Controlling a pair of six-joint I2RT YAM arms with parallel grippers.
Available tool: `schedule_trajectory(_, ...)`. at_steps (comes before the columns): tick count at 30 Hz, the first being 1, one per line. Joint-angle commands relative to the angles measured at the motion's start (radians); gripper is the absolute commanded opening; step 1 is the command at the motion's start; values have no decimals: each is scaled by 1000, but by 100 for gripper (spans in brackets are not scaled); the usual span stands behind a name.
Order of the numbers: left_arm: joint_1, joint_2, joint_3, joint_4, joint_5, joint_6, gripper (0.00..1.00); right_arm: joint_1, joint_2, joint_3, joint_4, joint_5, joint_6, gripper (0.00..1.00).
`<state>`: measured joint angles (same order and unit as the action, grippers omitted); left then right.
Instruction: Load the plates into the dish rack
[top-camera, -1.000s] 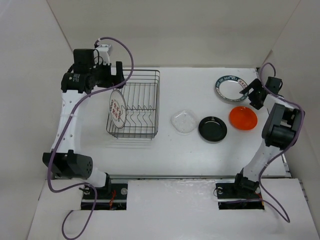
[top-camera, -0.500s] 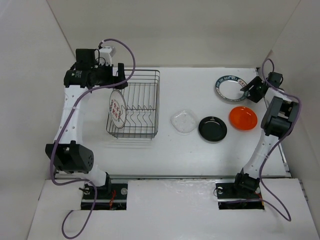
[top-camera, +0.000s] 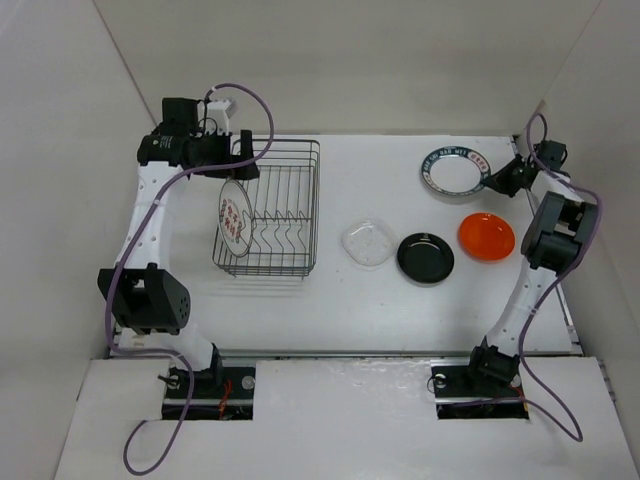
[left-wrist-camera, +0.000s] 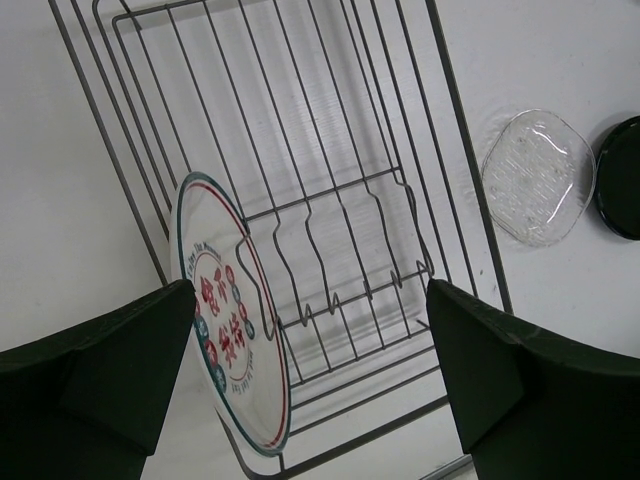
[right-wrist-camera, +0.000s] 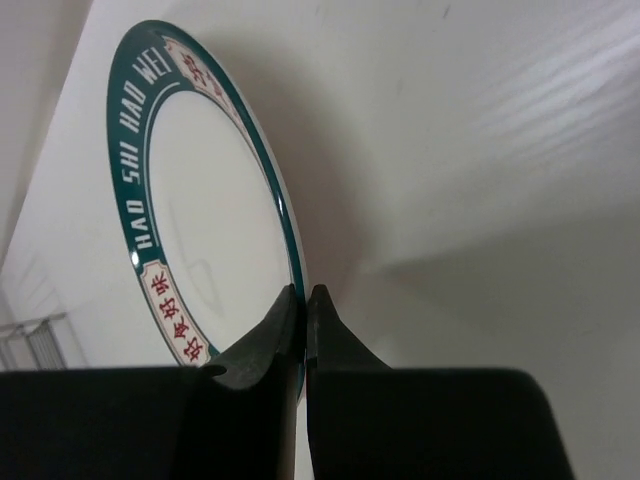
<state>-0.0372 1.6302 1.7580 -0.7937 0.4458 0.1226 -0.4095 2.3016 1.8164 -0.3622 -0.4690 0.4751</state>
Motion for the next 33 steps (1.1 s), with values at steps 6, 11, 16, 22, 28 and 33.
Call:
schedule_trajectory(6,2,-12,144,62,149,15,100,90,-261,-265,469,-267,70,0)
schedule_trajectory(11,-12,-50,80,301,273,-67,100,201,-381,-275,546,-240,80,0)
schedule_trajectory(16,-32,3,69,497,494,-152,100,303,-453,-319,664,-293,160,0)
schedule_trajectory(22,-64,134,116,585,642,-221,100,442,-542,-367,753,-315,189,0)
schedule_trajectory(28,-93,168,87,666,685,-290,100,531,-533,-376,828,-347,255,0)
schedule_trajectory(33,-102,188,66,676,648,-279,100,569,-524,-376,925,-390,330,0)
